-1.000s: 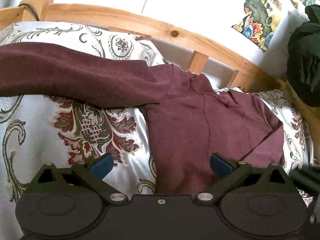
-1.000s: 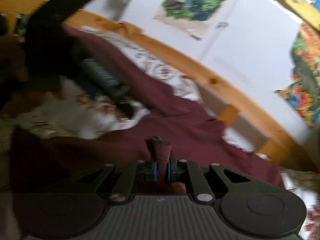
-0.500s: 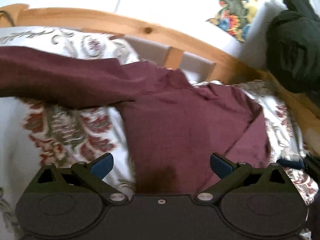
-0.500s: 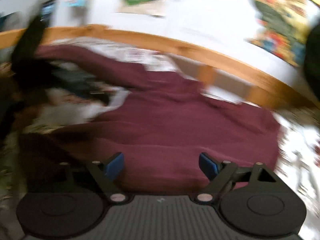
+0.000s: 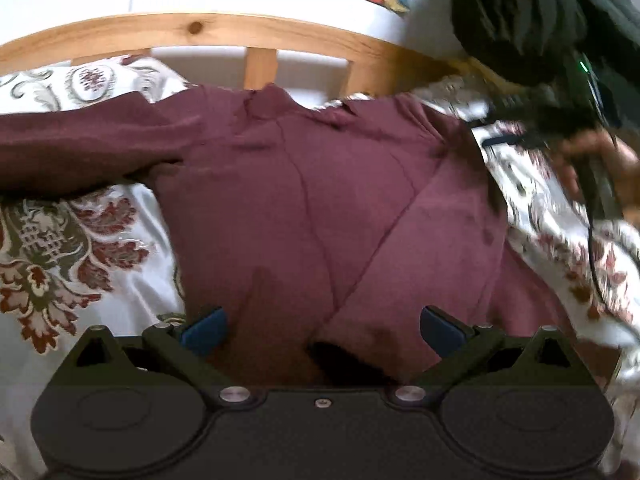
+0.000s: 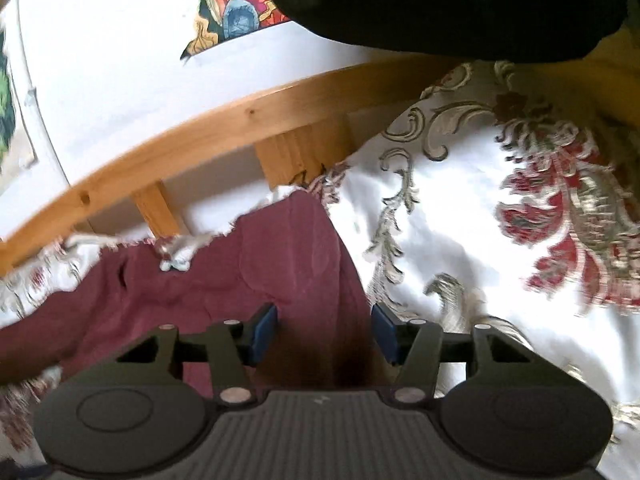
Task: Fold small clothes
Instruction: 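Carry the held sleeve across the shirt back toward the left gripper, then lay the sleeve on the shirt back and open the right gripper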
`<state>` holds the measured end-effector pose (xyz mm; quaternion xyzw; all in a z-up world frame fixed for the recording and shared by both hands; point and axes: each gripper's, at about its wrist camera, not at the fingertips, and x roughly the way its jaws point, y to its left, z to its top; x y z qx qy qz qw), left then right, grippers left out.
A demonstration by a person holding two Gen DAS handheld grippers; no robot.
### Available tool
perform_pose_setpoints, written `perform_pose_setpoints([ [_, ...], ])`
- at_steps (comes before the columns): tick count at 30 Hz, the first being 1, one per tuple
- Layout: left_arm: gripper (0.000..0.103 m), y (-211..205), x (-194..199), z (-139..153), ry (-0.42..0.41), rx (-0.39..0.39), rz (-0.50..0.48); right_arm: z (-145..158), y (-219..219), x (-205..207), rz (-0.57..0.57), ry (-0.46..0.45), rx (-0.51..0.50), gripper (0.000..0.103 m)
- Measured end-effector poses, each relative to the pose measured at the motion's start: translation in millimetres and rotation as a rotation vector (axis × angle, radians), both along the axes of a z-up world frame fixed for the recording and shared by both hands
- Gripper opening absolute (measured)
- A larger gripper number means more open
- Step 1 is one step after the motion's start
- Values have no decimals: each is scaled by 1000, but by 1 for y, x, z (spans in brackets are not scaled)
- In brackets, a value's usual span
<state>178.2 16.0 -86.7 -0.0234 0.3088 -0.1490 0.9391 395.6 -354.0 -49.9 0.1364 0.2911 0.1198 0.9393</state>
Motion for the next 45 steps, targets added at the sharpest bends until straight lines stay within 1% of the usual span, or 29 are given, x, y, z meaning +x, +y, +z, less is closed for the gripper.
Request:
perform_pose_setpoints([
  [1,102,-3,0,-3,5,23,-6,-3,-1,4,2,5,-11,45],
  [2,102,-5,1,-5,11,43,-8,-3,2,6,2,3,-34,19],
  [3,102,-6,2,-8,17,61,-10,-4,4,6,3,-1,-64,10],
  [5,102,-7,2,-11,25,72,-11,2,13,5,0,-39,-125,8],
  [6,102,-7,3,-12,30,71,-10,5,14,2,-11,-73,-153,8],
  [8,102,-5,5,-12,35,63,-10,13,23,-5,-53,-128,-206,7],
  [10,102,-4,6,-13,41,57,-11,15,21,-5,-98,-148,-227,7],
  [12,102,-4,7,-14,46,60,-13,12,16,-1,-127,-129,-218,8],
  [13,102,-4,6,-14,47,63,-15,9,13,1,-123,-110,-188,12],
  [14,102,-5,6,-14,46,65,-17,6,8,1,-132,-97,-156,22],
  [15,102,-5,6,-14,46,66,-18,4,3,-3,-146,-91,-127,30],
  [16,102,-4,7,-14,46,66,-18,1,-1,-10,-157,-89,-109,44],
  [17,102,-4,7,-13,47,64,-18,-1,-3,-16,-163,-93,-115,46],
  [18,102,-4,7,-13,48,62,-18,-2,-3,-22,-169,-98,-147,47],
  [22,102,-2,7,-12,42,46,-14,-14,6,-55,-174,-118,-361,55],
  [23,102,0,5,-9,25,26,-7,-17,8,-65,-162,-132,-414,59],
  [25,102,9,-1,-2,-39,-51,20,-28,17,-82,-126,-150,-542,62],
  [26,102,13,-3,1,-66,-89,28,-34,21,-89,-111,-152,-589,62],
  [28,102,16,-3,6,-83,-128,41,-46,26,-100,-77,-148,-638,67],
  [30,102,16,0,4,-64,-127,49,-53,30,-101,-53,-121,-664,67],
  [31,102,15,2,1,-45,-114,51,-55,29,-100,-57,-116,-656,67],
  [33,102,12,5,-4,-10,-87,53,-49,23,-95,-72,-133,-587,64],
  [35,102,9,7,-8,18,-55,44,-38,18,-87,-71,-153,-505,62],
  [37,102,7,6,-11,21,-33,35,-23,15,-76,-67,-177,-441,61],
  [39,102,5,5,-11,18,-22,26,-8,13,-62,-69,-193,-390,57],
  [40,102,4,5,-12,19,-18,22,-2,13,-51,-58,-182,-372,53],
  [42,102,4,5,-12,23,-14,20,1,17,-28,-29,-123,-389,28],
  [43,102,4,5,-12,26,-14,20,1,21,-17,-19,-98,-407,8],
  [45,102,4,5,-12,29,-16,19,5,24,-6,-5,-112,-396,8],
])
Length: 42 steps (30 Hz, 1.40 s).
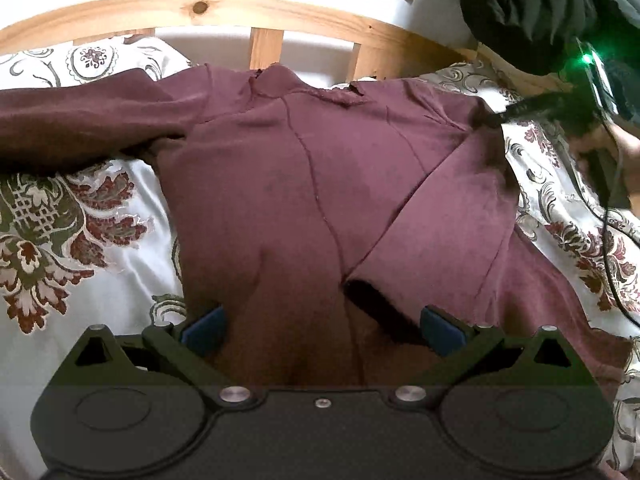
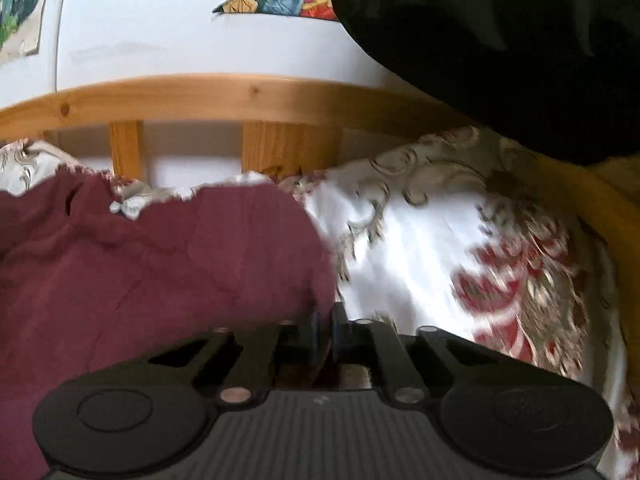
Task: Fold small clothes
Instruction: 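Lay the sleeve on the shirt back and open the right gripper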
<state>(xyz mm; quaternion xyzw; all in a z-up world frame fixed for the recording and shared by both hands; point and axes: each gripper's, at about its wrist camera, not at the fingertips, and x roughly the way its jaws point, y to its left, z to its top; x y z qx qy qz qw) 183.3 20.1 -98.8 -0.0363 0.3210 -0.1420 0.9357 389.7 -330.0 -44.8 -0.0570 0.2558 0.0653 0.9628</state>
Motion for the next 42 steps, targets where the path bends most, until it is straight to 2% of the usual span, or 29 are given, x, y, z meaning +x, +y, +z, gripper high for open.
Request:
perform_pose_setpoints([
  [4,102,0,3,0,8,-1,-3,13,1,14,-39,-70,95,8],
  [7,102,0,4,-2,15,-2,-5,9,9,29,-45,-62,58,8],
  [8,102,1,4,-2,17,-1,-7,8,10,30,-51,-54,51,12],
  [9,102,1,4,-2,17,-2,-7,6,8,30,-57,-52,66,16],
  [10,102,1,4,-2,18,-4,-7,6,6,27,-58,-56,95,33],
  [11,102,1,4,-1,19,-6,-8,5,0,22,-63,-61,133,55],
  [12,102,1,4,-1,20,-7,-8,6,-4,16,-68,-67,157,61],
  [16,102,2,5,-2,22,-9,-8,4,-22,-18,-67,-91,202,68],
  [18,102,3,5,-1,17,-19,-3,-2,-34,-32,-58,-78,211,68],
  [22,102,11,1,9,-76,-118,54,-24,-47,-39,-52,13,222,52],
  [24,102,9,8,14,-105,-146,75,-32,-50,-38,-45,41,271,52],
  [27,102,-4,27,17,-86,-111,104,-42,-54,-28,-93,68,375,52],
  [28,102,-8,32,16,-68,-98,106,-46,-57,-26,-108,74,424,48],
  [29,102,-11,37,13,-33,-79,96,-47,-59,-25,-126,79,464,30],
  [30,102,-13,40,9,8,-50,82,-47,-60,-26,-136,87,484,18],
  [31,102,-15,41,5,30,-17,75,-47,-60,-28,-142,100,485,9],
  [32,102,-15,40,3,24,5,73,-44,-58,-33,-159,107,471,6],
  [34,102,-15,37,3,10,12,64,-40,-57,-48,-206,117,488,6],
  [36,102,-16,38,4,17,11,65,-37,-61,-65,-267,150,587,5],
  [38,102,-15,37,4,16,10,63,-39,-63,-75,-298,186,638,5],
  [42,102,-15,36,2,13,18,57,-41,-55,-77,-270,160,521,7],
])
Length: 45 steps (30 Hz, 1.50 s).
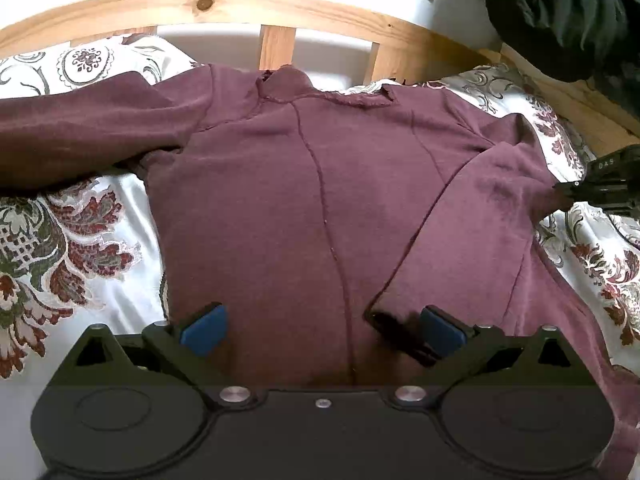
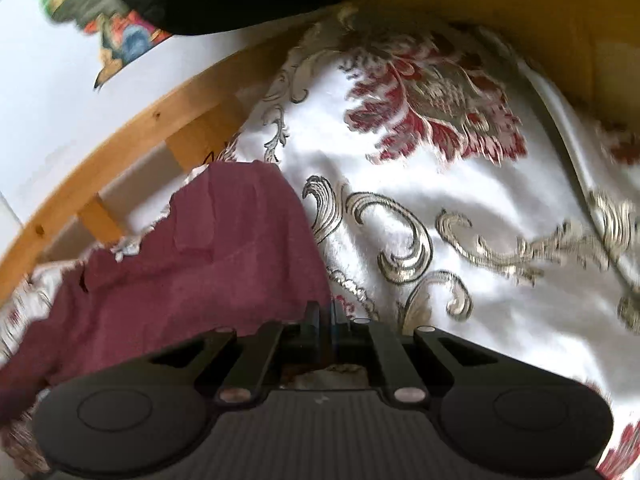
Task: Fold small clothes
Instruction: 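Lay the sleeve on the shirt back and open the right gripper, then grasp the cuff of the other sleeve with the left gripper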
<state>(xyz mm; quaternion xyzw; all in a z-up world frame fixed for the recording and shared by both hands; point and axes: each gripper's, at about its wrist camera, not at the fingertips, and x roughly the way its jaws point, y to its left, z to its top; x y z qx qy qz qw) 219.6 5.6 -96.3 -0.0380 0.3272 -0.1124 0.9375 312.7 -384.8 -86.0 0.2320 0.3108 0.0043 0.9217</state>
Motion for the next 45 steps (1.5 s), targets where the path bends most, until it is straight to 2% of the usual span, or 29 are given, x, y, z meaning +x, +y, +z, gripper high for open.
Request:
perform_pose_setpoints([
  [3,102,0,-2,0,-2,10,-8,0,0,3,-25,-6,-5,15],
  [4,102,-1,-2,-1,-4,14,-11,1,1,3,-33,-10,-36,25],
  [5,102,-1,-3,-1,-5,19,-14,1,4,1,-34,-17,-63,42],
  [7,102,-3,-3,-3,-10,36,-20,3,12,-3,-22,-44,-107,60],
  [9,102,-6,-4,-4,-13,59,-27,5,22,-14,-2,-72,-156,71],
  [11,102,-7,-5,-5,-18,77,-32,5,36,-27,33,-111,-222,87],
  [14,102,-4,-6,-2,-12,66,-40,3,65,-47,151,-163,-318,90],
  [16,102,5,-5,6,5,24,-33,0,87,-60,246,-188,-380,90],
  [19,102,27,-8,23,20,-38,43,0,122,-81,415,-239,-446,90],
  [23,102,56,-14,41,50,-53,171,-3,174,-102,666,-277,-559,90],
  [25,102,69,-19,48,61,-49,232,-4,194,-108,742,-290,-554,90],
  [27,102,78,-22,51,80,-52,290,-11,214,-105,775,-243,-578,86],
  [28,102,82,-22,52,91,-60,314,-16,221,-103,785,-220,-592,72],
  [29,102,85,-22,54,105,-67,329,-19,225,-101,788,-205,-598,49],
  [31,102,89,-24,60,126,-74,352,-23,227,-100,806,-192,-573,31],
  [32,102,91,-28,65,121,-74,362,-23,227,-102,806,-195,-559,16],
  [33,102,92,-33,71,109,-72,369,-22,228,-106,805,-203,-558,11],
  [37,102,98,-54,91,65,-70,393,-8,232,-128,799,-269,-564,9],
  [41,102,108,-71,107,31,-121,441,10,243,-148,813,-320,-526,9],
  [43,102,114,-76,112,19,-142,460,8,253,-150,822,-312,-547,11],
  [45,102,118,-78,116,13,-142,472,1,258,-144,828,-275,-552,18],
])
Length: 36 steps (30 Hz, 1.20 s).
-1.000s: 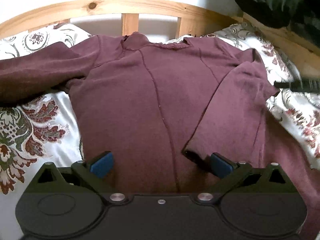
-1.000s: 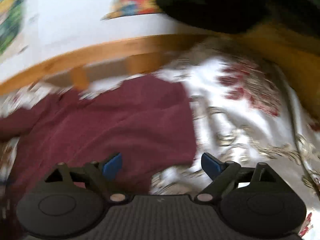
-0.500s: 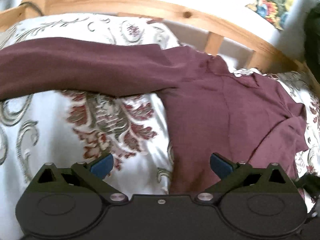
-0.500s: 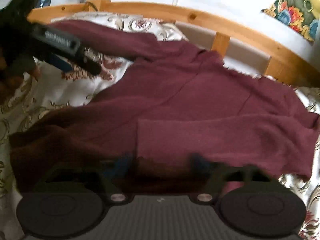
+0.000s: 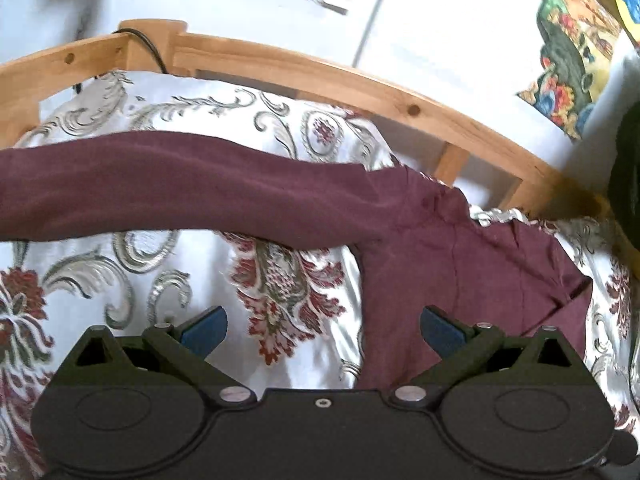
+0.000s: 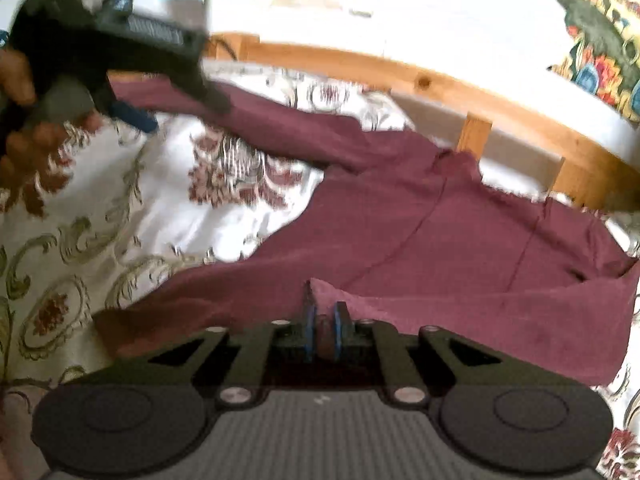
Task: Fold small clothes
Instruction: 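Grasp the cuff of the other sleeve with the left gripper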
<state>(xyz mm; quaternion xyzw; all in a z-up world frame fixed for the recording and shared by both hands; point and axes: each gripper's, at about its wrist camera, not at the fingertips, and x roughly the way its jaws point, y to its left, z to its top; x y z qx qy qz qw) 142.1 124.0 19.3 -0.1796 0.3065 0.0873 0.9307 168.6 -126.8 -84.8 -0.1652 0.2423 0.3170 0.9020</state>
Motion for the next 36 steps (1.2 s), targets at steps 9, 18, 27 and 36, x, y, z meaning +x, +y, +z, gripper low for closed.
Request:
perform_pose_setpoints([
  [9,102,44,0,20,-28,201,189,4,-19,3,-31,33,153,94],
  [18,102,130,-21,23,31,153,587,-2,-37,6,-117,103,257,102],
  [27,99,140,-24,6,7,131,694,-13,-44,8,-172,175,336,103],
  [36,31,143,-45,3,-148,67,775,-35,-63,16,-323,301,408,103],
])
